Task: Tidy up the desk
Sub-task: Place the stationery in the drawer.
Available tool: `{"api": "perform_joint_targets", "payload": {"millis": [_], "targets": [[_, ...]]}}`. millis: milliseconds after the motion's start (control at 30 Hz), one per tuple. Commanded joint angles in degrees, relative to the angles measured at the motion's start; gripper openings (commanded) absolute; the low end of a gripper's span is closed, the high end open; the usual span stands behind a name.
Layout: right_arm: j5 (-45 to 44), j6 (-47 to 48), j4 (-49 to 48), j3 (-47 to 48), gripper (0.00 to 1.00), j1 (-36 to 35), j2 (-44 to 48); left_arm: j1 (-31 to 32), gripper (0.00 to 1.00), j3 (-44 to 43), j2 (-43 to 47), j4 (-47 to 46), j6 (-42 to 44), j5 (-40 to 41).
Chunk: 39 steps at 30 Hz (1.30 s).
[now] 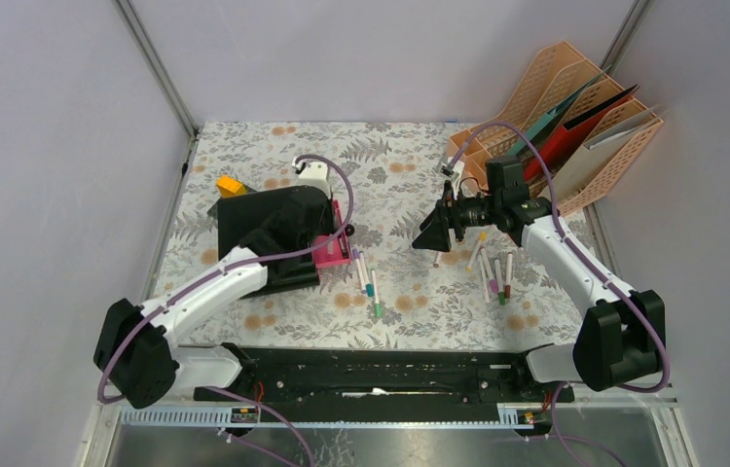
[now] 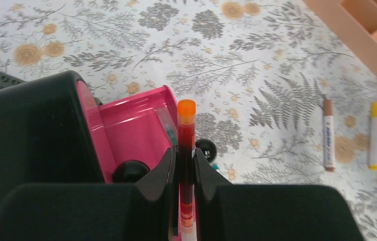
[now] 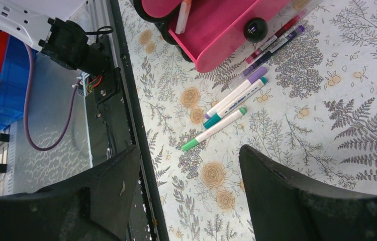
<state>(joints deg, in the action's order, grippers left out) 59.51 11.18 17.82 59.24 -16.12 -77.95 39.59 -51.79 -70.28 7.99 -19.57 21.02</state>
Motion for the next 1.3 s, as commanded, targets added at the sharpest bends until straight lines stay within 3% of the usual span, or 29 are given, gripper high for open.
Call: {"api": "perform_joint_targets", "payload": {"millis": [0,100,233,400,500,633,933,1267], "targets": [[1.31,1.13,0.11,2.10,0.79,0.39,1.14,-1.17,0.00,-3.83,-4.06,0.28,-0.77,3.90],[1.36,1.25,0.13,2.11,0.79,0.45,1.13,-1.42,0.00,-4.85,-6.50,0.36,-0.35,5.18],[1.45,1.34,0.20,2.10,0.79,0.41,1.05,-1.54,0.14,-5.66,-9.09,0.51,0.20,6.48],[1.45,1.30,0.20,2.12,0.79,0.39,0.92,-1.63,0.51,-6.90,-9.85,1.28,0.51,6.36],[1.58,1.31,0.19,2.10,0.79,0.39,0.79,-1.63,0.62,-8.50,-8.93,1.68,0.97,5.01],[1.02,1.72,0.37,2.10,0.79,0.45,1.03,-1.64,0.68,-9.41,-6.00,1.03,1.23,0.58],[0.06,2.35,0.37,1.84,0.79,0.52,1.66,-1.67,0.98,-0.63,7.26,-7.65,0.79,-12.18],[-3.50,2.62,-0.20,1.60,0.78,0.48,0.56,-3.69,0.99,6.58,19.74,-6.59,-5.79,-22.58]]}}
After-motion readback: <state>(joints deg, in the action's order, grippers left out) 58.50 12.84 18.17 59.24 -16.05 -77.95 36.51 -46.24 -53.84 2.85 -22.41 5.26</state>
